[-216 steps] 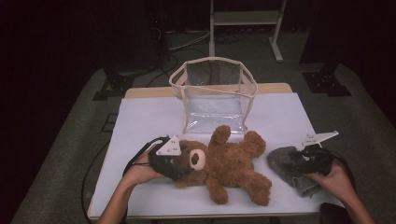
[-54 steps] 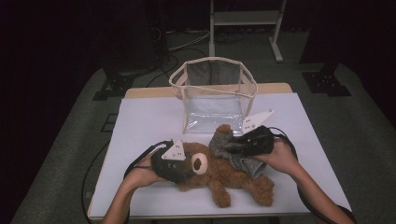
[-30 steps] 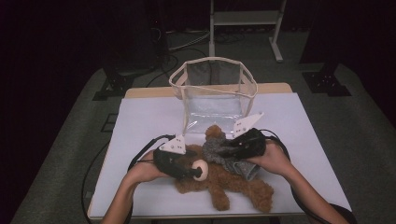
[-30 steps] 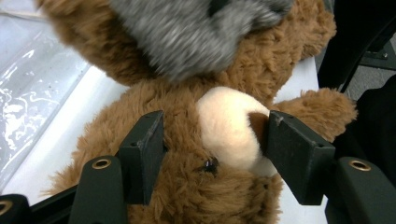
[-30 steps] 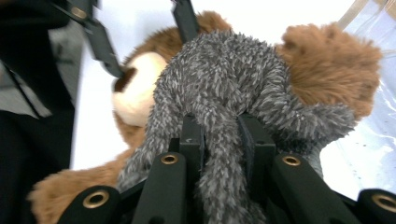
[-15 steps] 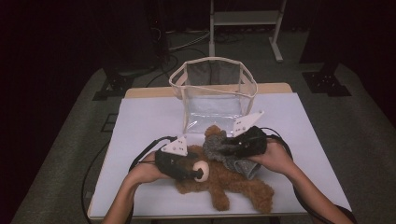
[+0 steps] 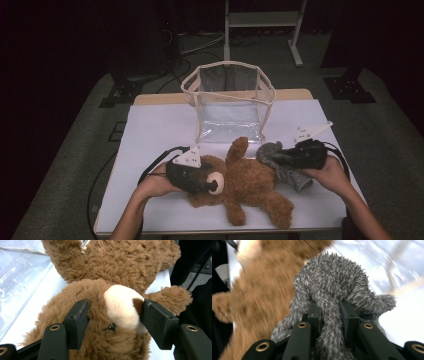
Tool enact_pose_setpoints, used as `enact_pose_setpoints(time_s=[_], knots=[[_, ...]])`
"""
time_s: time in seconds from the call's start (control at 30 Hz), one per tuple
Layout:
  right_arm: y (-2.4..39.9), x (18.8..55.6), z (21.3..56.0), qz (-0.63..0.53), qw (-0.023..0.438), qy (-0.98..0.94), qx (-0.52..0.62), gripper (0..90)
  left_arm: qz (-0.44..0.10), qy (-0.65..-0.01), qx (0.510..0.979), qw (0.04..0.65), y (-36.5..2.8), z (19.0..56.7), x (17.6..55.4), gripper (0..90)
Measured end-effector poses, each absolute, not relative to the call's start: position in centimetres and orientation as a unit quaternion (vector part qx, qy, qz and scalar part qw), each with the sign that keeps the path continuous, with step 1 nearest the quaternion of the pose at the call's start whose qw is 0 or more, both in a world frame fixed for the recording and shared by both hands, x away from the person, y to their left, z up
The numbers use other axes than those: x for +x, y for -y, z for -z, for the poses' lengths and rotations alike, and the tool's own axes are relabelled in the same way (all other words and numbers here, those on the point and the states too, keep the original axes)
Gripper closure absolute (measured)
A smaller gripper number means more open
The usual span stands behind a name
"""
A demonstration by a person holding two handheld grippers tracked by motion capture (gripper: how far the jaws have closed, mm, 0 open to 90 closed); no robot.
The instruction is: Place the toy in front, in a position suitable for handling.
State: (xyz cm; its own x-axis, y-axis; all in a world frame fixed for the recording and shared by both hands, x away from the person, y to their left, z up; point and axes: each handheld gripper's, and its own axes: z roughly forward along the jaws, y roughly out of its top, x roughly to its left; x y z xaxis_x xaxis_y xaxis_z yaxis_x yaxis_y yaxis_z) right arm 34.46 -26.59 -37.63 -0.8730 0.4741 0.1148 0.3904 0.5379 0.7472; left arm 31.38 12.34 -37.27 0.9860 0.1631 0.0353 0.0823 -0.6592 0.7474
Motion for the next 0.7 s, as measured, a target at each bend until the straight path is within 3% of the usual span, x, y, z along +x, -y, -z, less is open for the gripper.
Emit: enact_pose_setpoints(time_s=[0.2,0.5,0.7], knots=[[29.6,33.7,37.4,-0.421,0.058,-0.862,0.276,72.6,-0.050,-0.068,0.910,0.406,-12.3,37.3,31.4,37.3],[25.7,34.8,36.1,-0.410,0.075,-0.879,0.231,72.5,-0.051,-0.069,0.910,0.405,-12.4,37.2,31.4,37.2],[27.7,36.2,37.6,-0.391,0.075,-0.876,0.273,72.5,-0.053,-0.070,0.911,0.403,-12.3,37.2,31.4,37.2]])
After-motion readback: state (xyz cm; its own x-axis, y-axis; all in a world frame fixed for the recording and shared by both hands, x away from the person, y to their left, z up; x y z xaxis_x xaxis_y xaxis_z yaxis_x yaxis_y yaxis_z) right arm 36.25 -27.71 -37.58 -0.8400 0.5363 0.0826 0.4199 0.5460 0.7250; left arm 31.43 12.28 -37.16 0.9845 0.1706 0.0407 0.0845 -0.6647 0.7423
